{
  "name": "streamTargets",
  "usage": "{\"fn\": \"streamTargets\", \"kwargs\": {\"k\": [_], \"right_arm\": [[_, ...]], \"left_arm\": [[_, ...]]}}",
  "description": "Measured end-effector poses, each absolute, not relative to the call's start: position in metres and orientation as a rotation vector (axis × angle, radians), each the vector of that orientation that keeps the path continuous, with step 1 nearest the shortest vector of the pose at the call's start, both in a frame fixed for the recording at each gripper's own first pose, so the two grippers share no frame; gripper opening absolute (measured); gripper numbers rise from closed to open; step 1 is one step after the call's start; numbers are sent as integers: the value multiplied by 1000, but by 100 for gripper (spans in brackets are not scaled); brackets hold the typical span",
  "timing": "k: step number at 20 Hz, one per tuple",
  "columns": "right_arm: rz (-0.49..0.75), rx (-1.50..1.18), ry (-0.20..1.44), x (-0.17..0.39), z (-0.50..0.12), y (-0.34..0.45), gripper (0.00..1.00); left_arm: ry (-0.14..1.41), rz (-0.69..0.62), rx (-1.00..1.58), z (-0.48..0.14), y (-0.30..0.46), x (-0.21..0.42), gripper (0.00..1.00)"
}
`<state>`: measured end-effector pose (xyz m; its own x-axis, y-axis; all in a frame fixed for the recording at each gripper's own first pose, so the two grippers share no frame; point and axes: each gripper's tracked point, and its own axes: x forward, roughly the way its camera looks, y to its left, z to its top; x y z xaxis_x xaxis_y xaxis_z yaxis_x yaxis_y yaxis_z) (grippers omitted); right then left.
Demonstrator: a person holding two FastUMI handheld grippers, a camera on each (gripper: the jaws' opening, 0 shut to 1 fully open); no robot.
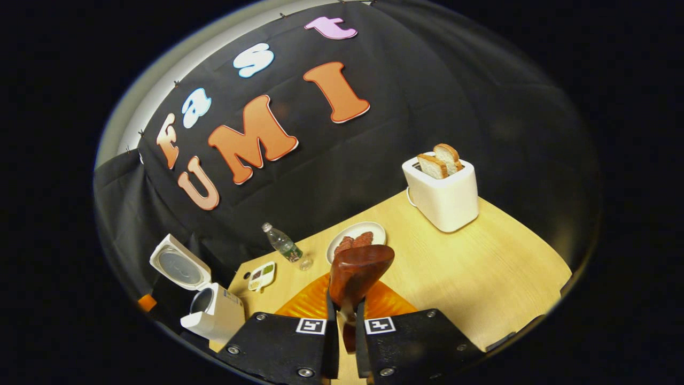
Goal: Close the left gripper, press the button to open the rice cooker; take a wooden spoon from the chopstick holder with the right hand, scoop a spoonful of rice and pour it into the rice cooker, then put the wooden spoon back into the chopstick holder.
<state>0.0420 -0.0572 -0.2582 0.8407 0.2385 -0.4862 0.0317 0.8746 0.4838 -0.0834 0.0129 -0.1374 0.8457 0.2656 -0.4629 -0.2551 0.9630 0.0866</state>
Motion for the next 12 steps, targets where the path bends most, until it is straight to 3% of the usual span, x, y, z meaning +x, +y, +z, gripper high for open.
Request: {"fn": "streamTargets", "kwargs": {"k": [12], "right_arm": [[218, 511, 639, 30, -314, -49, 17]], "left_arm": [[528, 409, -6, -137, -2, -113, 99]]}}
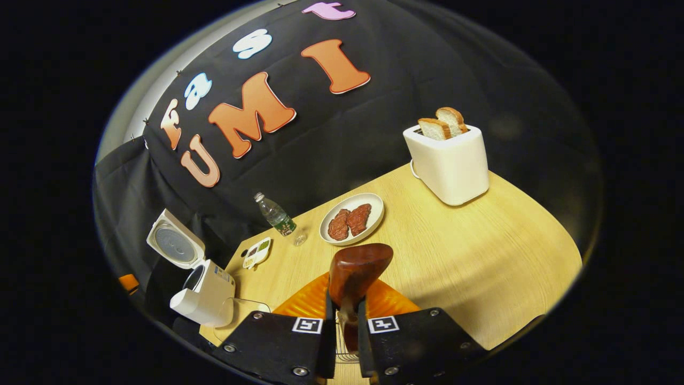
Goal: Close the left gripper, press the button to open the rice cooker; take a wooden spoon from the chopstick holder with the right hand, scoop a spoonful of rice and pour it into the rice cooker, then put the wooden spoon back into the chopstick holder.
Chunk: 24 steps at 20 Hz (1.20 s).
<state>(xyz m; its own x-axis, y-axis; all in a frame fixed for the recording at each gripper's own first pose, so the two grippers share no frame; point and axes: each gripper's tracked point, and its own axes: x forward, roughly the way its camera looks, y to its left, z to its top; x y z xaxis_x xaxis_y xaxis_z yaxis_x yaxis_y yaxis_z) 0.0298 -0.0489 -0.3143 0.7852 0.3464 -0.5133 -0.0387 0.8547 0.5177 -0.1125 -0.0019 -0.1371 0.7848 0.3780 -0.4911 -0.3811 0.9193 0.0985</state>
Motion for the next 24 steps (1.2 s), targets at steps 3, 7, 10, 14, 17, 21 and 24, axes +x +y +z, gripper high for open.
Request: {"fn": "streamTargets", "kwargs": {"k": [3, 7, 10, 14, 17, 21, 24], "right_arm": [[222, 514, 655, 25, -321, -47, 20], [178, 534, 629, 24, -309, -54, 30], [115, 521, 623, 20, -301, -69, 47], [32, 463, 549, 19, -264, -92, 77], [-10, 397, 475, 19, -225, -103, 86], [-55, 329, 401, 20, -184, -106, 88], [-67, 295, 368, 7, -158, -97, 88]], "left_arm": [[520, 435, -19, -130, 12, -110, 100], [502, 425, -22, -123, 35, -91, 100], [464, 413, -35, -106, 64, -69, 99], [399, 422, -56, -75, 119, -29, 99], [400, 451, -45, -66, 169, 0, 99], [393, 452, -76, -70, 215, 49, 99], [377, 440, -96, -66, 245, 92, 99]]}}
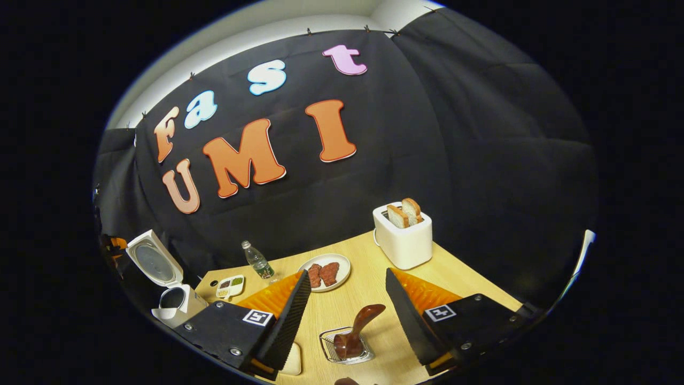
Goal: Close the left gripper, press the button to open the rice cooker; take a wooden spoon from the chopstick holder with the right hand, scoop a spoonful of rice and pour it into the rice cooker, then put the wooden spoon back into the chopstick holder.
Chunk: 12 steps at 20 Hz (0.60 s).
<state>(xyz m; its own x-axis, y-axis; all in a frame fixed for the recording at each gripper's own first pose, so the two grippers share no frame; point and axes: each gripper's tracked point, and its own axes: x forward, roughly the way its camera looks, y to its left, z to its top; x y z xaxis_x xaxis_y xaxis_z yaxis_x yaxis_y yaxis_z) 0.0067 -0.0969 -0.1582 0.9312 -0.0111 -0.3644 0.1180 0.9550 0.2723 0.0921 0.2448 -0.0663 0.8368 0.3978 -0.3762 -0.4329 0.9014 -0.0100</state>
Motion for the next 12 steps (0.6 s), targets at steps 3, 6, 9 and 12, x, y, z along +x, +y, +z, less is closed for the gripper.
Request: {"fn": "streamTargets", "kwargs": {"k": [3, 6, 9, 12], "right_arm": [[-88, 260, 342, -3, -140, -92, 88], [-99, 247, 335, -13, -130, -85, 88], [-114, 236, 331, -20, -125, -83, 88], [-126, 226, 326, -25, -123, -85, 88]], "left_arm": [[343, 426, -47, -58, 268, 130, 98], [283, 418, 8, -52, 285, 169, 99], [289, 388, 31, -66, 291, 203, 99], [277, 378, 0, -81, 299, 218, 98]]}}
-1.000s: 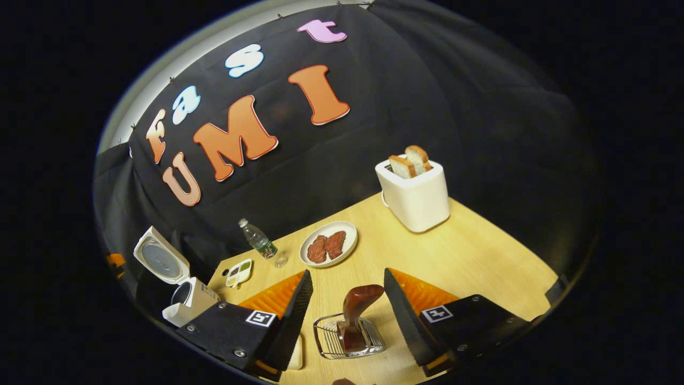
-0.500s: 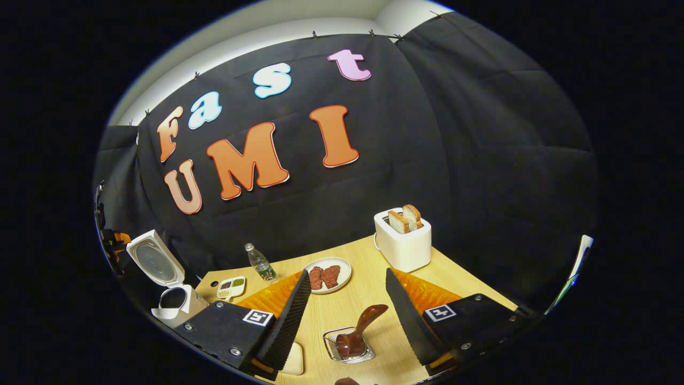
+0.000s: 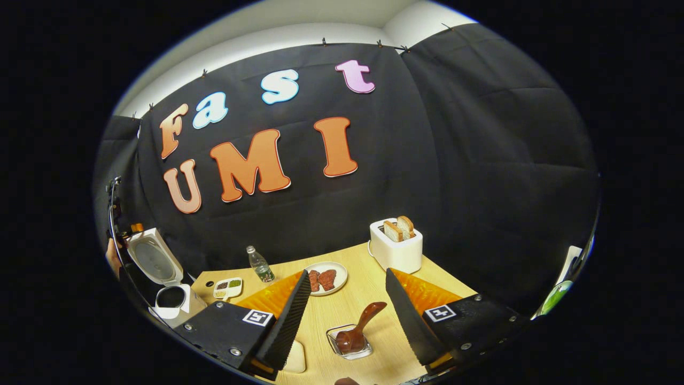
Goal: Close the left gripper, press the button to open the rice cooker; take a wooden spoon from the chopstick holder with the right hand, scoop a spoonful of rice and pour it into the rice cooker, then put the wooden spoon back into the chopstick holder.
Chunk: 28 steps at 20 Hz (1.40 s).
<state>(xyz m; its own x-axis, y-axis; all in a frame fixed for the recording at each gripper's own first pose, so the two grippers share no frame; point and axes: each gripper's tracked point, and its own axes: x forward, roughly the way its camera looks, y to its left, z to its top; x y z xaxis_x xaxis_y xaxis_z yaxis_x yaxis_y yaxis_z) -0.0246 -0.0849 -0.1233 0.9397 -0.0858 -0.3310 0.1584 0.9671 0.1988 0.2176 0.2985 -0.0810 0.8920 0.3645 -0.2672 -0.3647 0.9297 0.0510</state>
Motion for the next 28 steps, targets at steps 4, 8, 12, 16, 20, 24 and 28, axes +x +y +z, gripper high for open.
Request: {"fn": "streamTargets", "kwargs": {"k": [4, 8, 12, 16, 20, 24, 28], "right_arm": [[-123, 241, 327, -20, -127, -83, 90], [-82, 285, 332, -11, -133, -74, 91], [-37, 281, 345, 0, -144, -68, 91], [4, 301, 361, 8, -151, -66, 92], [37, 294, 371, 18, -156, -66, 92], [59, 299, 383, 23, -159, -65, 92], [69, 298, 420, 25, -168, -63, 92]], "left_arm": [[364, 344, 8, -89, 296, 218, 98], [430, 294, -6, -89, 278, 207, 98], [531, 295, -57, -96, 263, 172, 98], [650, 319, -100, -110, 250, 136, 100], [797, 347, -175, -146, 231, 111, 99], [960, 381, -199, -204, 219, 66, 100], [1103, 414, -163, -247, 208, 38, 100]]}}
